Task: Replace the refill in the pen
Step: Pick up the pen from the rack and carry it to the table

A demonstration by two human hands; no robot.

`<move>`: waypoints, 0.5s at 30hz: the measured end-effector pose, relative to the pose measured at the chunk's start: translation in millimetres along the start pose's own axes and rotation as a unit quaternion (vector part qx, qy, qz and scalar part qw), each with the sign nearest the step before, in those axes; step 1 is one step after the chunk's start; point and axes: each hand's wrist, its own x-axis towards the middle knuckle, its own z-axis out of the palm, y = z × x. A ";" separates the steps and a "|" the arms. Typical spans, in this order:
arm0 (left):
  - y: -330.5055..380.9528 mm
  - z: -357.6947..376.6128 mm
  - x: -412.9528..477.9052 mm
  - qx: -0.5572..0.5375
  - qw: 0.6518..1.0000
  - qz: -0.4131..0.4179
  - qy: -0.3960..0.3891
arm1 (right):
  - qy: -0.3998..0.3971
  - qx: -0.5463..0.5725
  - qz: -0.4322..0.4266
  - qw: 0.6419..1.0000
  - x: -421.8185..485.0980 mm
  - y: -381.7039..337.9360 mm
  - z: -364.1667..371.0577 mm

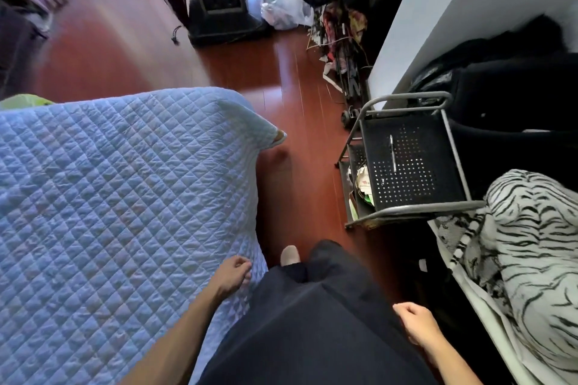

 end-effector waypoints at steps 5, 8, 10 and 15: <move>89.8 -32.1 41.9 -0.059 0.996 0.049 0.042 | -0.006 0.017 0.047 0.999 16.3 -28.4 -5.9; 119.6 -38.8 62.2 -0.048 0.998 0.039 0.034 | -0.004 0.036 0.053 0.998 41.0 -71.5 -17.4; 130.1 -39.2 71.2 -0.024 0.999 0.011 0.028 | -0.003 0.042 0.046 0.998 61.0 -107.3 -27.8; 144.1 -49.5 88.4 0.083 0.996 -0.019 0.006 | -0.011 0.074 -0.009 0.997 107.0 -211.1 -51.9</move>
